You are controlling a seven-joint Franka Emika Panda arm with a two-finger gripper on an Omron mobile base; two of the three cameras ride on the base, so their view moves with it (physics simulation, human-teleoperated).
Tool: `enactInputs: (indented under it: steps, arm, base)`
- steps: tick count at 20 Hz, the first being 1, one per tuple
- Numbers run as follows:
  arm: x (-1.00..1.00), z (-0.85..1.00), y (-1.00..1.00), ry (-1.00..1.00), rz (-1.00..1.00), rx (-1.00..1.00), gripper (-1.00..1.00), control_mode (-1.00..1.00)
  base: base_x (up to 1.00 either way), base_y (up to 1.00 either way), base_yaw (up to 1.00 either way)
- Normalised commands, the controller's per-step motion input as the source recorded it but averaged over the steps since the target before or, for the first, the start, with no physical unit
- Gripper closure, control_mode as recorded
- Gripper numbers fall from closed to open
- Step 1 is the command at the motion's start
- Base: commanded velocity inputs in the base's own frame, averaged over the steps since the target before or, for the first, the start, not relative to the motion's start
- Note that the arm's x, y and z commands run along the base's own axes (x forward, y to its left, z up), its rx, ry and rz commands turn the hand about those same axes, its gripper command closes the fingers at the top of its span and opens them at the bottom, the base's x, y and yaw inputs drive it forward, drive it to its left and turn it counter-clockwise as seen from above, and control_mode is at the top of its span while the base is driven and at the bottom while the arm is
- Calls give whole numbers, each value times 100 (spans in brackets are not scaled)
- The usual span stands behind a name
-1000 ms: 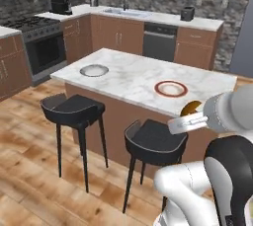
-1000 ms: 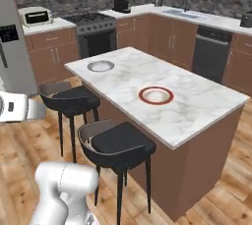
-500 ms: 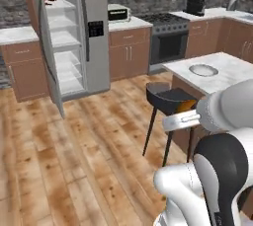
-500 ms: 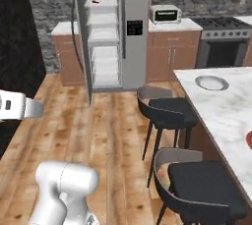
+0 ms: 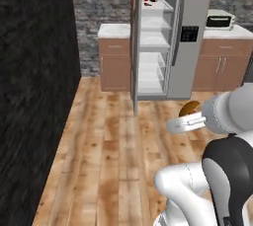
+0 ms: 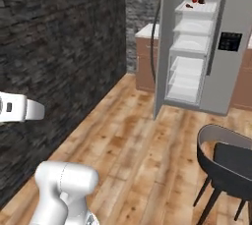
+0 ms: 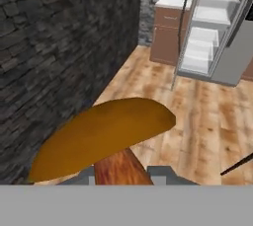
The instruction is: Transport the chicken drumstick and mushroom to the fridge. Place the chicken drumstick on the rack containing meat and place the mushroom on the rack containing the vegetable, ensuring meats and vegetables are on different racks.
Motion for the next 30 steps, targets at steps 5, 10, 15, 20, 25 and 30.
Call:
enactInputs:
  steps: [5, 10, 15, 20, 25, 30]
  arm:
    - [0, 0, 0, 0, 0, 0, 100, 100]
    - [0, 0, 0, 0, 0, 0, 100, 100]
    - [0, 0, 0, 0, 0, 0, 100, 100]
    - [0, 0, 0, 0, 0, 0, 100, 100]
    - [0, 0, 0, 0, 0, 0, 100, 100]
    - [0, 0, 0, 0, 0, 0, 100, 100]
  base:
    - [100, -57, 25]
    - [100, -91, -8]
    - [100, -23, -19]
    - [100, 0, -23]
    - [100, -22, -21]
    - [100, -11, -19]
